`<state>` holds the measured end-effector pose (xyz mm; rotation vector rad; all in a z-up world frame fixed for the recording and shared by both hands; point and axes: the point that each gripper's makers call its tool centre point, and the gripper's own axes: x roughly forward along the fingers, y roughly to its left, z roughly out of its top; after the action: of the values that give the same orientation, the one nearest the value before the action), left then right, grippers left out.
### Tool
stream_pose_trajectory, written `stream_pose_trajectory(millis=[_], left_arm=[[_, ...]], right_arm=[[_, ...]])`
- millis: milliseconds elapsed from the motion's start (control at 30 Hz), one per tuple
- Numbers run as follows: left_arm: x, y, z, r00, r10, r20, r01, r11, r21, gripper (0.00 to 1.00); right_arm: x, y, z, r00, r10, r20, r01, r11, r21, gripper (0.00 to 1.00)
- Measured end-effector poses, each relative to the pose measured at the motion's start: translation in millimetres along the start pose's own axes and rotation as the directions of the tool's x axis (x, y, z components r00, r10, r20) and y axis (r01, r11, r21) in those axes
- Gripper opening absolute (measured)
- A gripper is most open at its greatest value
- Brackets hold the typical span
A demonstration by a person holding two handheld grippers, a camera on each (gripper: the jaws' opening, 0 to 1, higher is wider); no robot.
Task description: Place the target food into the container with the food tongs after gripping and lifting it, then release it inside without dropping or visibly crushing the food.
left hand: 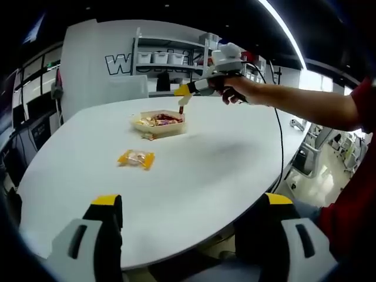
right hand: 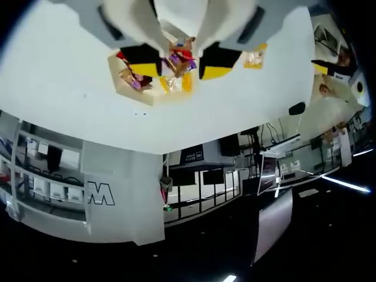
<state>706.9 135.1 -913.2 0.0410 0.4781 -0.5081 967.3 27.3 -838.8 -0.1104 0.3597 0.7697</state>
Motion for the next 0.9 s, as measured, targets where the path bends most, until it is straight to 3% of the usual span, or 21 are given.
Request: stream_pose_trajectory(millis=[367,667,900], left_arm=[[2.4,6.7,-0.8,1.0,0.006,-0.005,-0.006,1.0,-0.01,0.96],[3.7,12.5,-2.1,1.0,0.016,-0.01,-0.016,1.0,-0.015,0.96],[3.7,14.6,-2.0,1.0,0.021,-0.013,-0.021,1.0,-0.02,0.96]], right_arm=[[9.0,-18.8,5.5,1.0,-0.025,-0.002,0.025,0.999,0.03,0.19],[18.2,-27.1,18.1,1.0,-0.027,-0.001,0.027,0.999,0.02,0.19],[20.8,-26.3,17.6,1.0,-0.021,-0.002,0.021,1.0,0.019,0.2]])
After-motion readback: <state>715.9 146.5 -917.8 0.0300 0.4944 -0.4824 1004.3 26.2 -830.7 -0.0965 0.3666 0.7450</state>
